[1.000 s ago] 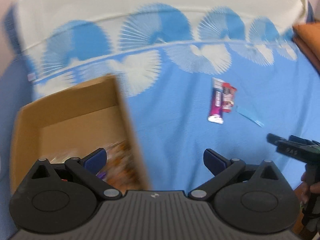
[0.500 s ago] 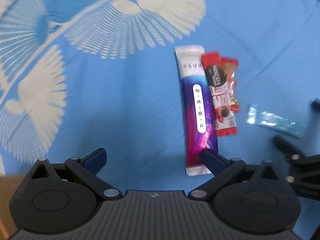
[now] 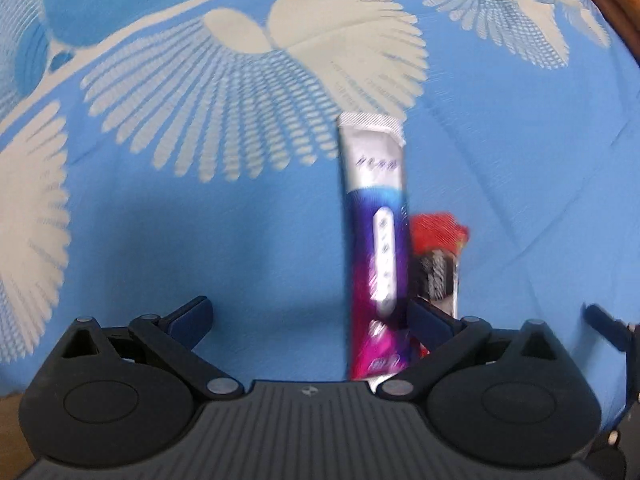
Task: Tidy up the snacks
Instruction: 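Close the left gripper on the purple tube while the right gripper grasps the blue stick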
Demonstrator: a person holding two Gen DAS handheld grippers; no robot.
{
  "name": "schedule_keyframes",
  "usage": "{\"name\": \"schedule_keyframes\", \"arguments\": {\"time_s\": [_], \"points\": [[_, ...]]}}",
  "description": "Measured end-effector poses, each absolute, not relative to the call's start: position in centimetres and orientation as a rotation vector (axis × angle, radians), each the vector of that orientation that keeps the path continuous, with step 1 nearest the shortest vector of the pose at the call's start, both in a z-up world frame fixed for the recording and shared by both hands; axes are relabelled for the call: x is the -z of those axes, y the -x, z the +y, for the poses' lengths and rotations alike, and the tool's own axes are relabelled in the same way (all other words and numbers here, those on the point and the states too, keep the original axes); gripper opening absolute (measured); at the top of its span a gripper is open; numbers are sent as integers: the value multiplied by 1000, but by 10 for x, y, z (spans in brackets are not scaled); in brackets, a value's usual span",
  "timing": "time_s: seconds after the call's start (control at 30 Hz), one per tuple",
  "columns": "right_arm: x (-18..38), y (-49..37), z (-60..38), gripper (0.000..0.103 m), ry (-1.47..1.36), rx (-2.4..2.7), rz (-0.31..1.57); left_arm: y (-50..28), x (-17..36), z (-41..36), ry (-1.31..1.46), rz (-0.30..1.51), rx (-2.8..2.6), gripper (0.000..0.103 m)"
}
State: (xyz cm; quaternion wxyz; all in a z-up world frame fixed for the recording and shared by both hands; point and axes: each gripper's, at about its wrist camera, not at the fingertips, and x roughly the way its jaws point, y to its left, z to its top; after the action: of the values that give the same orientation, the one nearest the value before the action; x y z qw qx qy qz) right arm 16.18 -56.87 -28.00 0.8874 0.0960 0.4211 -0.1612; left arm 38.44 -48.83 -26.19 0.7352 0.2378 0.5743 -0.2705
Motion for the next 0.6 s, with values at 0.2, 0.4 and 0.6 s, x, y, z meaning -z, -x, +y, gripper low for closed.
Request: {"name": "schedule_keyframes", "arguments": {"time_s": [0.2, 0.4, 0.6], "points": [[280, -162, -568, 103, -201, 334, 879, -377, 265, -518, -604, 1186, 598, 103], [279, -162, -566, 102, -193, 343, 877, -389, 261, -486, -528, 1188, 526, 102], [269, -156, -555, 42, -155, 316, 841, -379, 240, -471, -546, 1091, 599, 33]]}}
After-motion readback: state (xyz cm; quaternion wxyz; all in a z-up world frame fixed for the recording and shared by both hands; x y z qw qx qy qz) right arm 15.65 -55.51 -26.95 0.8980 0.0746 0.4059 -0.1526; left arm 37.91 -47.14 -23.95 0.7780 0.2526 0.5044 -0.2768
